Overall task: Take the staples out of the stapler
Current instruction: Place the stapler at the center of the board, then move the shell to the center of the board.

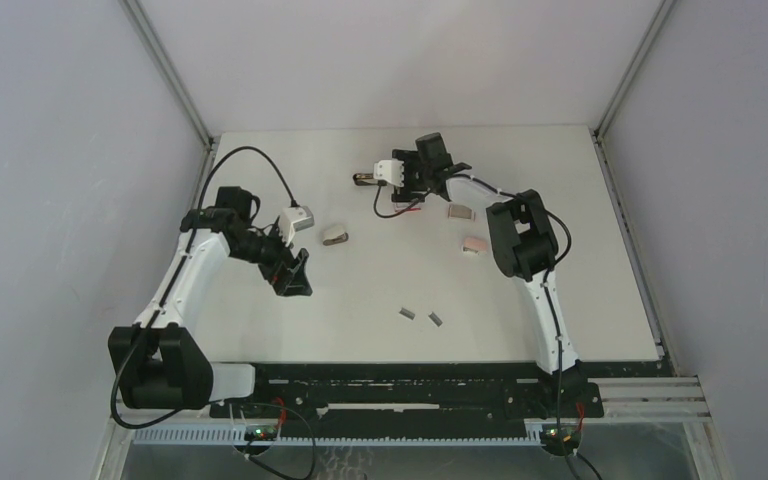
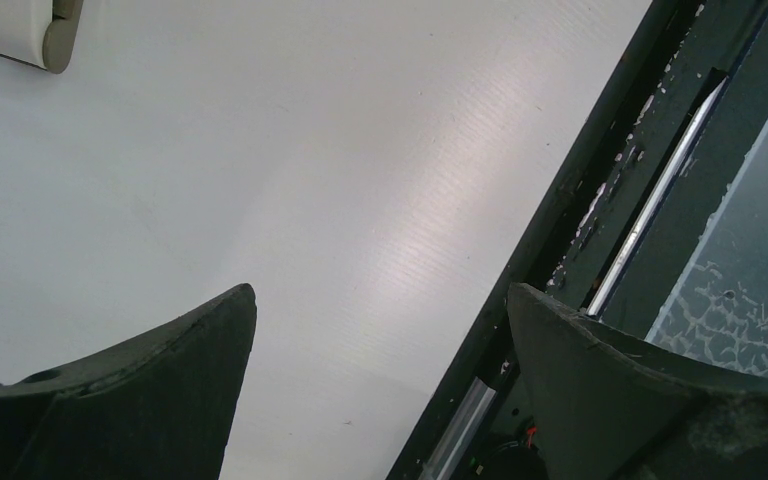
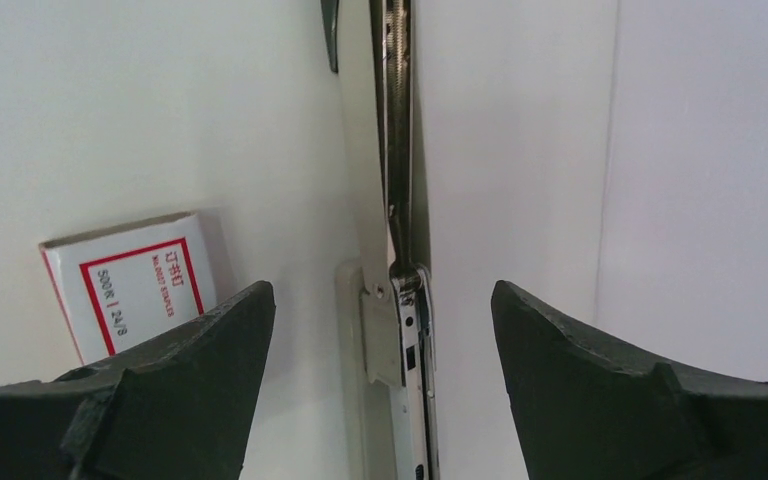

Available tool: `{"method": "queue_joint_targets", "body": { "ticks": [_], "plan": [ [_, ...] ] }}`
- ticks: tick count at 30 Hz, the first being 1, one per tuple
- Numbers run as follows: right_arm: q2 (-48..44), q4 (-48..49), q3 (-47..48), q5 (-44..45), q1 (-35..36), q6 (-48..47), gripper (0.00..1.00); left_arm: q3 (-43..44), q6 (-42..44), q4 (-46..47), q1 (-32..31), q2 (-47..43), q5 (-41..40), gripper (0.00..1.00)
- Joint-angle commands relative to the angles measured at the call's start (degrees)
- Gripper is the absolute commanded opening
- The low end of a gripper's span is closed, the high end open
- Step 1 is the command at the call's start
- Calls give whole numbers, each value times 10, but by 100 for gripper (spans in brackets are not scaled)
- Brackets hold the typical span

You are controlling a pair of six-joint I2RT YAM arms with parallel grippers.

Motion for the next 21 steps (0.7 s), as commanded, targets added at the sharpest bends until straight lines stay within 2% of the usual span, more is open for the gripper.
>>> {"method": "queue_joint_targets", "body": {
  "ticks": [1,10,21],
  "plan": [
    [-14,-29,13,-9,-1,-30,80,-11,-7,9,4,-21,6,100],
    [-33,-115,8,-35,2,-62,83,-14,-7,10,4,-30,7,100],
    [-101,-119,-67,-85,19,-43,84,-17,-6,9,5,-44,13,100]
  ]
}}
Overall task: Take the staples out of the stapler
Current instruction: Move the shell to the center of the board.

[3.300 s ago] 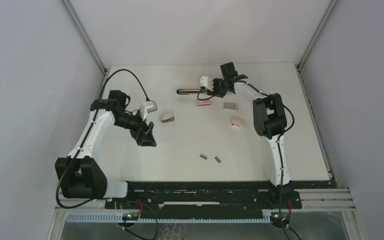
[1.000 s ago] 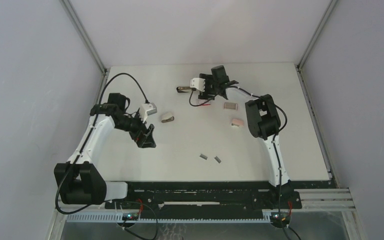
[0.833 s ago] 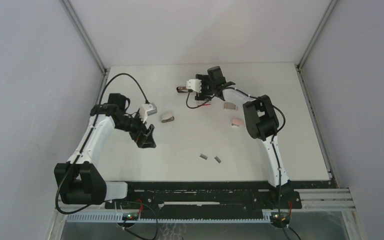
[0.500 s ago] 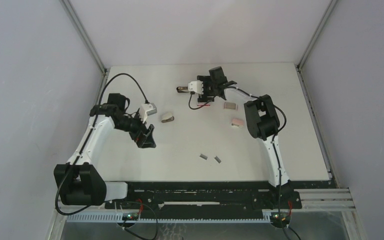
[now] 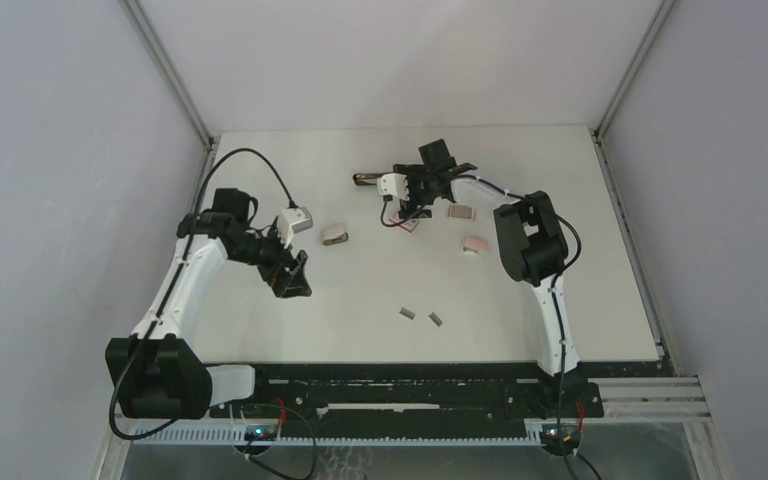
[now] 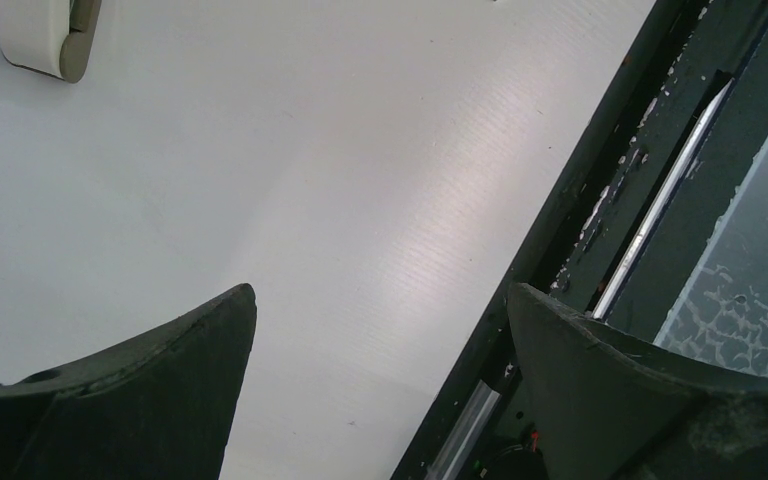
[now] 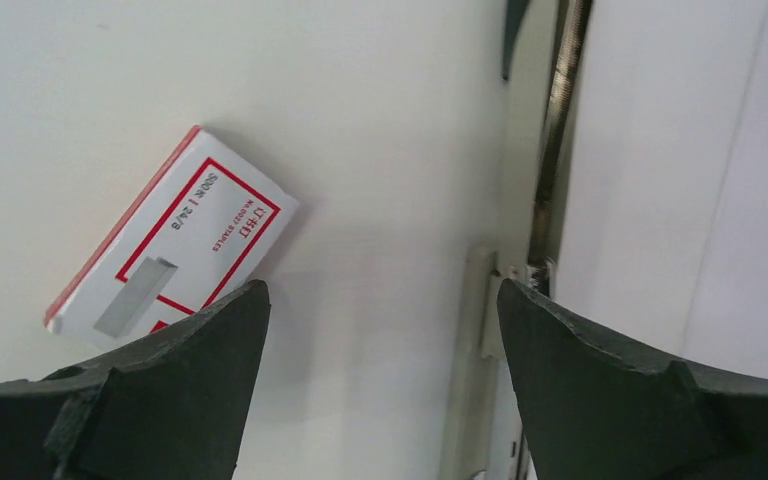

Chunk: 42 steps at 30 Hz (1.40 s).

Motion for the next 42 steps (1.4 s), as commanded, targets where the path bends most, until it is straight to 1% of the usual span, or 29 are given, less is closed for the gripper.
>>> {"method": "queue_joint_targets", "body": {
  "ticks": [1,3,5,8,10,15,23,24,27,29,30,34,35,38,42],
  "plan": [
    [-58,8,-34,-27,17,14,85,-13,-6,4,4,-23,12,100],
    [-64,29,-51,-20,21,24,85,-13,-6,4,4,-26,13,100],
    [-64,62,-64,12,29,47,85,-13,-6,4,4,-28,14,100],
    [-55,118,-65,60,40,79,85,-13,-6,4,4,-28,15,100],
    [-49,132,-63,75,45,93,85,-13,-6,3,4,-29,15,100],
    [-55,93,-66,42,52,94,85,-14,-5,3,4,-34,17,100],
    [-112,40,-138,-1,77,73,85,-15,2,0,4,-39,26,100],
    [-118,37,-145,-2,80,77,88,-15,3,1,4,-41,27,100],
    [-139,36,-167,9,91,89,90,-15,5,0,4,-46,32,100],
    [-153,32,-176,19,98,102,91,-13,5,-2,4,-48,35,100],
    [-161,26,-181,17,100,107,93,-12,5,-3,4,-49,36,100],
    [-201,24,-214,2,106,128,96,-11,1,1,4,-59,39,100],
    [-208,25,-216,7,110,136,99,-12,-3,6,4,-62,37,100],
    [-230,31,-202,32,112,182,100,-16,-31,36,4,-70,19,100],
    [-260,-24,-156,46,98,253,100,-5,-64,59,4,-77,-13,100]
  ]
}}
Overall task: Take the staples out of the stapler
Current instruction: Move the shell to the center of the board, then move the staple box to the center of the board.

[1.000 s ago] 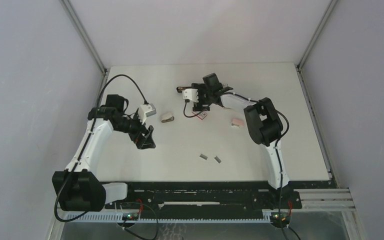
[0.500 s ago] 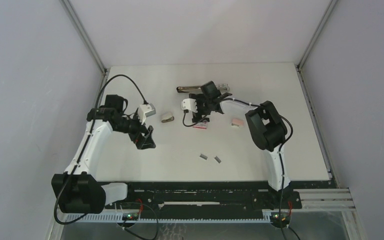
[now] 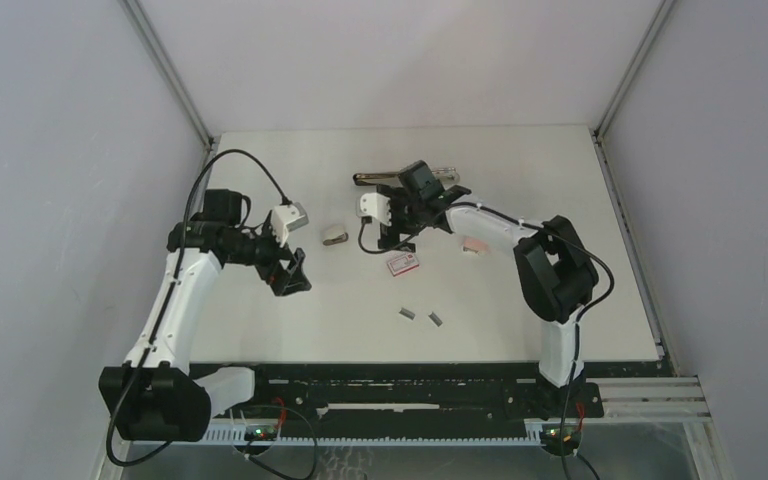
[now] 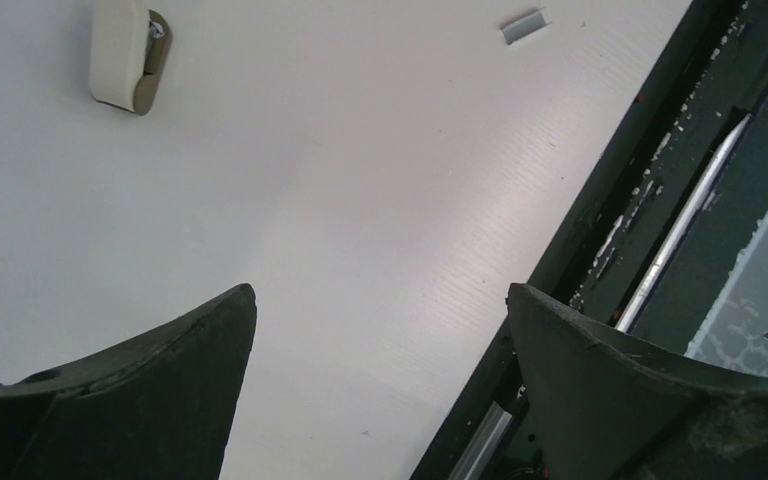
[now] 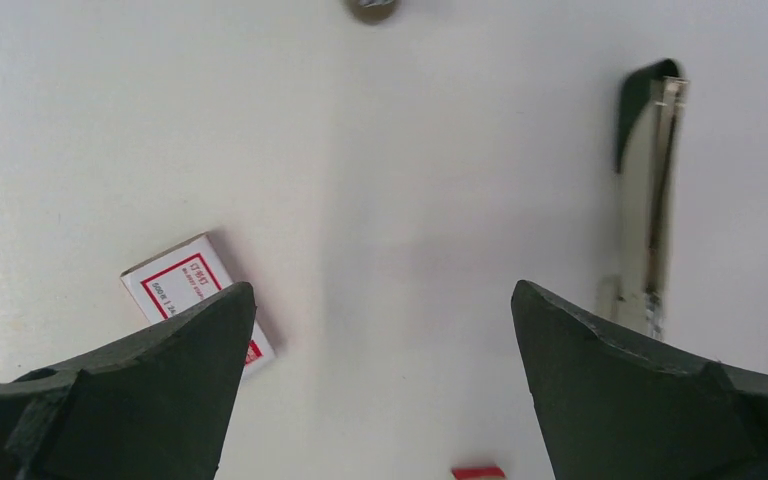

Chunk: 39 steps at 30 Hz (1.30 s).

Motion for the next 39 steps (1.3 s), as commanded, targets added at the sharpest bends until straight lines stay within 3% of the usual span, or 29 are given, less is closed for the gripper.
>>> {"method": "queue_joint_targets", "body": {
  "ticks": [1,8,12,17,23,32,39],
  "plan": [
    [-70,-42,56,8,-21,98,100,4,-42,35,4,-22,-25,100],
    [-103,-67,54,36,-103,231,98,-42,-48,73,4,-82,-54,100],
    [-85,-56,62,65,-159,383,95,-77,-65,112,4,-116,-66,100],
    [-46,-38,76,91,-208,483,92,-96,-74,129,4,-145,-64,100],
    [15,-48,114,142,-230,525,88,-99,-76,129,4,-129,-62,100],
    [73,-89,149,156,-240,568,62,-104,-73,130,4,-144,-55,100],
    [84,-114,144,153,-250,589,53,-103,-74,130,4,-145,-51,100]
  ]
}}
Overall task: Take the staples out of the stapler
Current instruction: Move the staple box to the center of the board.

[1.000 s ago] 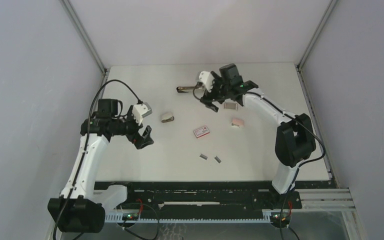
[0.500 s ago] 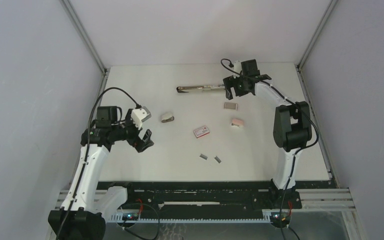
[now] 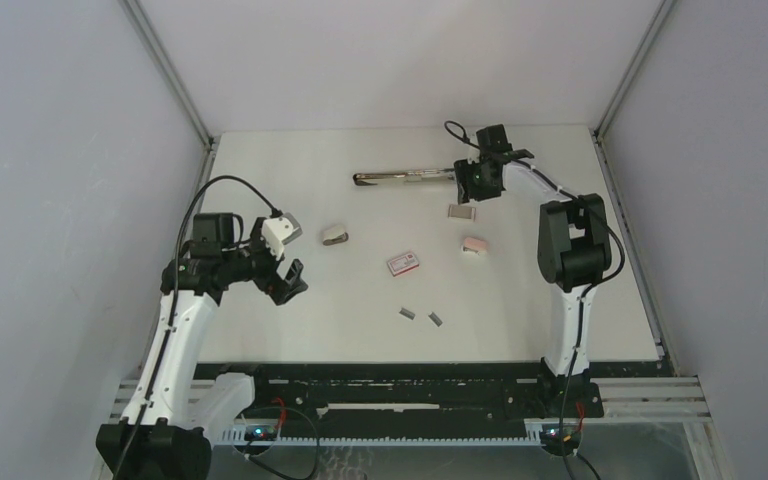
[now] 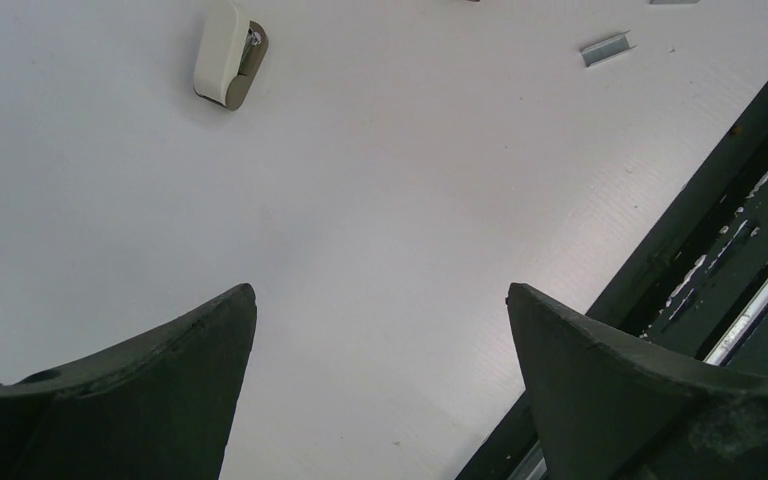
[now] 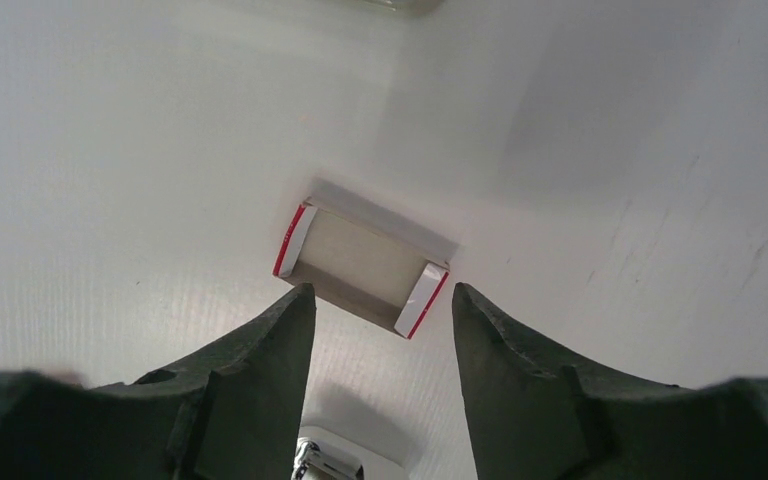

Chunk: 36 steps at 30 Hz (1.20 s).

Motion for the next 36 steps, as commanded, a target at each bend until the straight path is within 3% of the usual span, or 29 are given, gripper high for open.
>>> {"method": "queue_joint_targets", "body": {
  "ticks": [1,30,36],
  "plan": [
    [1,-10,16,6,-12,28,53,-11,-6,15,4,-7,13,100],
    [53,-41,30,-56,-32,36,27,-16,-4,19,4,-14,8,100],
    [64,-53,50,-49,-25,33,17,-16,-4,19,4,-14,9,100]
  ]
}}
